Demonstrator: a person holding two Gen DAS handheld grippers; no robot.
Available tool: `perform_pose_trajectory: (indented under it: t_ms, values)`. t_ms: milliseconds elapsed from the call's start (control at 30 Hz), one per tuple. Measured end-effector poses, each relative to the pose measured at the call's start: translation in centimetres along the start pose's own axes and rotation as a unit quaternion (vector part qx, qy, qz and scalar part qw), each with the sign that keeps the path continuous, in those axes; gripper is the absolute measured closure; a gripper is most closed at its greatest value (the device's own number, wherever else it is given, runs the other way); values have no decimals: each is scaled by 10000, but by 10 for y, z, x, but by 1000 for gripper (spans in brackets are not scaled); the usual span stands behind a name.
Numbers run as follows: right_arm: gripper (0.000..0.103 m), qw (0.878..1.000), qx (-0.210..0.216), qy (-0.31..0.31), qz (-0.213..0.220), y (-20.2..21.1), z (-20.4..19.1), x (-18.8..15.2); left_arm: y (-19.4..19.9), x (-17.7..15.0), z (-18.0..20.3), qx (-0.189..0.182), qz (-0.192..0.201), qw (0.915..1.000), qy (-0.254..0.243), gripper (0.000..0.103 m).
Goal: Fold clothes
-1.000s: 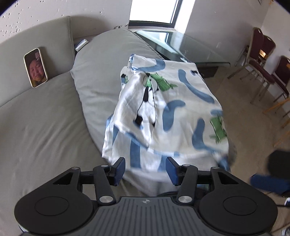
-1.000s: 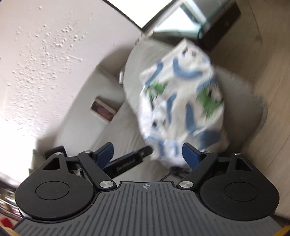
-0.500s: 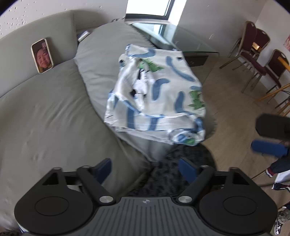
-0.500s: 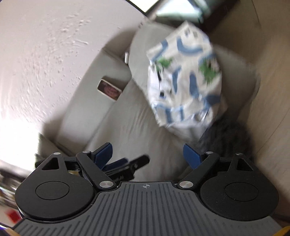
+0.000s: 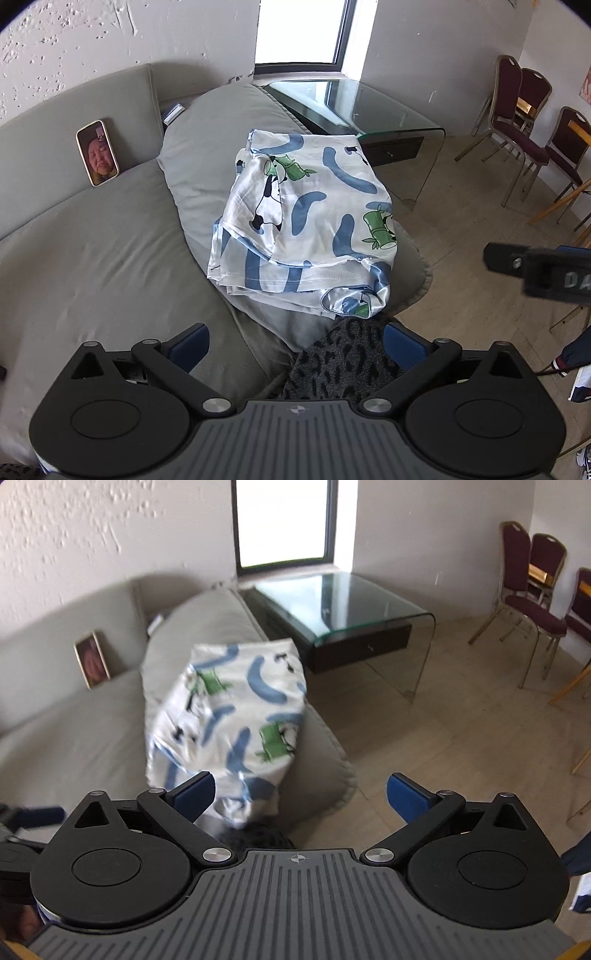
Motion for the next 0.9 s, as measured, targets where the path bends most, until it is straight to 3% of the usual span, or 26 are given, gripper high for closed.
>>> perform_pose_trajectory:
  t_ms: [200,433,900]
  values:
    - [1,9997,83,5,-242,-11,6,-2,4,3,-1,59,77,9999,84,2]
    - [1,9980,369,235,-448,-11,-14,-5,8,5,-2,-17,128,9998,116,2]
    - [1,9966,397,437,-570,-21,-33,-6,5,5,-5,27,125,9999,79,1]
Point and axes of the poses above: each gripper's, at about its wrist camera, not at the fingertips, and y roughly against the way its jaws point, z to its right, x to its top, the point moved 6 cm from there along -y, roughly the way its jaws point, and after that the axes turned 3 degrees about x, right-handed, at the moved point
